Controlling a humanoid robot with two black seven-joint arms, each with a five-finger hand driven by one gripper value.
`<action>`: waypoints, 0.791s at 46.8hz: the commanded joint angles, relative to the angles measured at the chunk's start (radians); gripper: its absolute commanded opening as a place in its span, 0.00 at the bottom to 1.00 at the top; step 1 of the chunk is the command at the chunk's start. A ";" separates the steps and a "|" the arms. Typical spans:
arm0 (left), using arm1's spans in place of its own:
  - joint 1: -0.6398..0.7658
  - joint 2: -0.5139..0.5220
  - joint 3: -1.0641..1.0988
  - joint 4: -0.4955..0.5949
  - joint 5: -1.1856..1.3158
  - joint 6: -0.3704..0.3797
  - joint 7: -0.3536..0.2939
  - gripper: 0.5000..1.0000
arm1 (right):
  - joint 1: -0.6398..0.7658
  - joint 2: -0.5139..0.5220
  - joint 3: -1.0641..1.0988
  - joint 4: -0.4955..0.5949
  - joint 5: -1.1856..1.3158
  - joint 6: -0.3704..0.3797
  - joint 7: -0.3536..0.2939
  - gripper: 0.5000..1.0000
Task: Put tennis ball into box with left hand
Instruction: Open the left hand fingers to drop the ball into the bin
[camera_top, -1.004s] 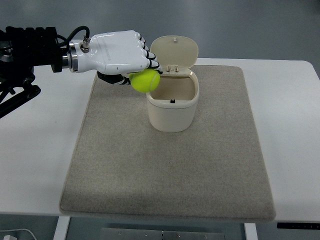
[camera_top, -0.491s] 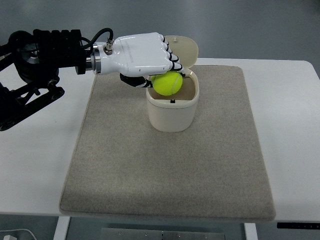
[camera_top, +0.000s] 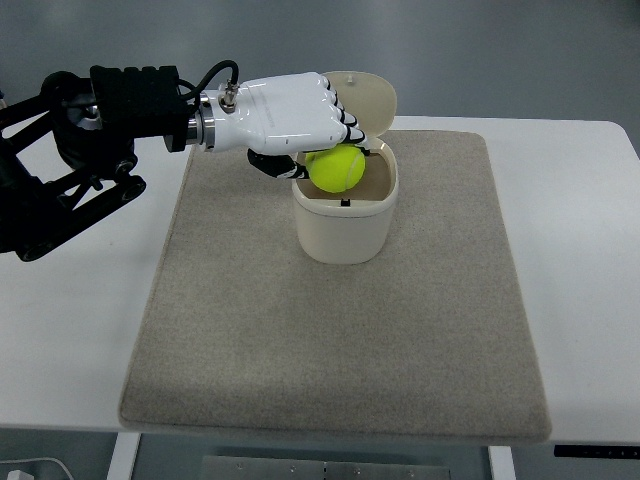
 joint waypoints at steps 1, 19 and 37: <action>0.002 -0.001 0.000 0.004 0.000 0.001 0.000 0.00 | 0.000 0.000 0.000 0.001 0.001 0.000 0.000 0.88; 0.008 -0.002 0.000 0.011 0.000 0.001 0.000 0.32 | 0.000 0.000 0.000 0.001 -0.001 0.000 0.000 0.88; 0.014 -0.011 0.000 0.030 0.000 0.001 0.001 0.55 | 0.000 0.000 0.000 0.001 -0.001 0.000 0.000 0.88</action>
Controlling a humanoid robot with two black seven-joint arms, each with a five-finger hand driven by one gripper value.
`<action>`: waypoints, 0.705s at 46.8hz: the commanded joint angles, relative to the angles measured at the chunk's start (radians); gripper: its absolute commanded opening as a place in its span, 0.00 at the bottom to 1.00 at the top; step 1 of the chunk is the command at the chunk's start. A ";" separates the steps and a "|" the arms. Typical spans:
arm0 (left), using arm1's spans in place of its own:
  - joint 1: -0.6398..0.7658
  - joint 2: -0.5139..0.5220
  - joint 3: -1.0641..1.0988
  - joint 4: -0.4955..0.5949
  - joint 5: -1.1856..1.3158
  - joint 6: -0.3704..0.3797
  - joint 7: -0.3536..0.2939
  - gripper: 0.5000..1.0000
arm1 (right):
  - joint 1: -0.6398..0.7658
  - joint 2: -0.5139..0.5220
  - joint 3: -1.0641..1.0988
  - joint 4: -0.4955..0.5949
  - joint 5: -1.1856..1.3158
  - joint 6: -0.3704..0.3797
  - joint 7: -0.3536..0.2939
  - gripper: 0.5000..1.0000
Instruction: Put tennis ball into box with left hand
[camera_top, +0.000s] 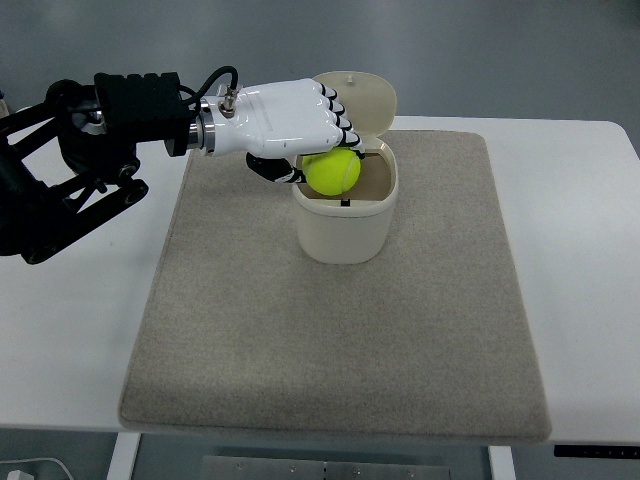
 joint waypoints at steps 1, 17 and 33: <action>0.000 0.000 0.000 0.000 0.000 0.001 -0.001 0.56 | 0.000 0.000 0.000 -0.001 0.001 0.000 0.000 0.88; 0.000 0.002 -0.001 0.000 0.000 0.011 0.001 0.87 | 0.000 0.000 0.000 -0.001 0.000 0.000 0.000 0.88; 0.000 0.074 -0.001 -0.058 0.000 0.011 -0.010 0.88 | 0.000 0.000 0.000 -0.001 0.000 0.000 0.000 0.88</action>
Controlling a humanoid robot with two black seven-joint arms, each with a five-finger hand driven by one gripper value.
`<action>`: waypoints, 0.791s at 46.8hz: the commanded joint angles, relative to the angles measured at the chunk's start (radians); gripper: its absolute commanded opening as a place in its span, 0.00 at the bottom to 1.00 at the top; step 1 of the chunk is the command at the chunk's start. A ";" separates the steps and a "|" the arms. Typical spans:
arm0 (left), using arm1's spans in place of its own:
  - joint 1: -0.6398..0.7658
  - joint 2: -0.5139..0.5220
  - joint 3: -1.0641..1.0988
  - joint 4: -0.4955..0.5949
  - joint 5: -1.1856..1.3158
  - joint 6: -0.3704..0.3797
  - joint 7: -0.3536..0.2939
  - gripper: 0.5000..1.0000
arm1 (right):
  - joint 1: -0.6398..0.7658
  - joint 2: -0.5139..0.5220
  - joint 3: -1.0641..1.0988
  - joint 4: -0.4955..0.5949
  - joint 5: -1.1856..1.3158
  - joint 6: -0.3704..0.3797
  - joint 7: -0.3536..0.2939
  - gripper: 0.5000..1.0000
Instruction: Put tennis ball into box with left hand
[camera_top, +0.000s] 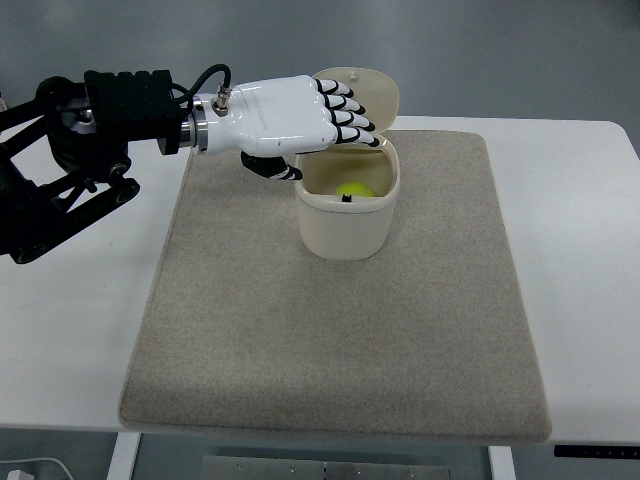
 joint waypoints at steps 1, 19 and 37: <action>0.000 0.035 0.000 -0.021 0.000 -0.002 -0.001 0.88 | 0.000 0.000 0.000 0.001 -0.001 0.000 0.000 0.88; 0.014 0.188 0.000 -0.027 -0.452 -0.002 -0.001 0.99 | 0.000 0.000 0.000 -0.001 -0.001 0.000 0.000 0.88; 0.064 0.305 0.002 0.054 -1.052 -0.023 0.004 0.99 | 0.000 0.000 0.000 -0.001 -0.001 0.000 0.000 0.88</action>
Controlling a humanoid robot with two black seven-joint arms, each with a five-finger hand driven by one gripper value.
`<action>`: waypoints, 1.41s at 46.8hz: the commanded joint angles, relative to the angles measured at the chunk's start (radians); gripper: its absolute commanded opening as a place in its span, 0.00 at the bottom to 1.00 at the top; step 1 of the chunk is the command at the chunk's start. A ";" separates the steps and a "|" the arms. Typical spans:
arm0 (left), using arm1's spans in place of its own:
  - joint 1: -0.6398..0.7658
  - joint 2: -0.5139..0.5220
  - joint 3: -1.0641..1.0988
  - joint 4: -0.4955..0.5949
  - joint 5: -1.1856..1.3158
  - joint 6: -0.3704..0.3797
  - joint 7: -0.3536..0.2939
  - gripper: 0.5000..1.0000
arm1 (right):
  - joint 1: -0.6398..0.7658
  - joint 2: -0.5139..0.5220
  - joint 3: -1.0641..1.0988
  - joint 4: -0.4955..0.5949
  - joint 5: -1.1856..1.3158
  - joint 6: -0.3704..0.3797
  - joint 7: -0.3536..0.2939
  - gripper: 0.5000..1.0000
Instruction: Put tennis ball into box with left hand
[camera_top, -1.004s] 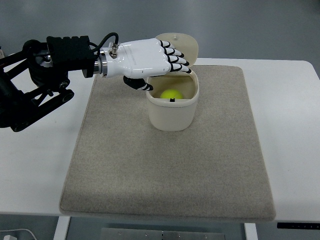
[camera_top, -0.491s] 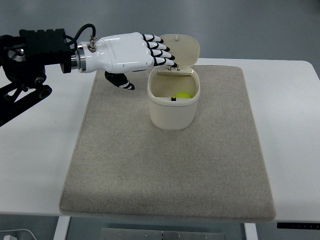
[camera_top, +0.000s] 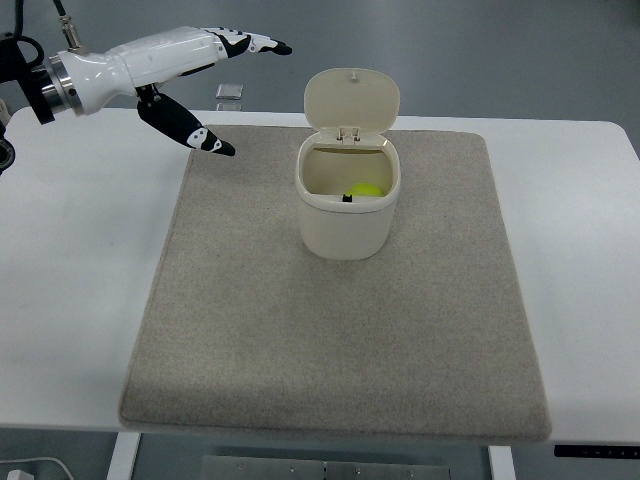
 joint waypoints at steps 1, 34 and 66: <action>0.013 0.014 0.005 0.036 -0.139 -0.011 0.004 0.99 | 0.000 0.000 0.000 0.000 -0.001 0.000 0.000 0.88; 0.129 -0.042 0.012 0.458 -1.203 -0.385 0.297 0.99 | 0.000 0.000 0.000 0.000 -0.001 0.000 0.000 0.88; 0.194 -0.088 0.009 0.498 -1.650 -0.456 0.426 0.99 | 0.000 0.000 0.000 0.001 0.001 0.000 0.000 0.88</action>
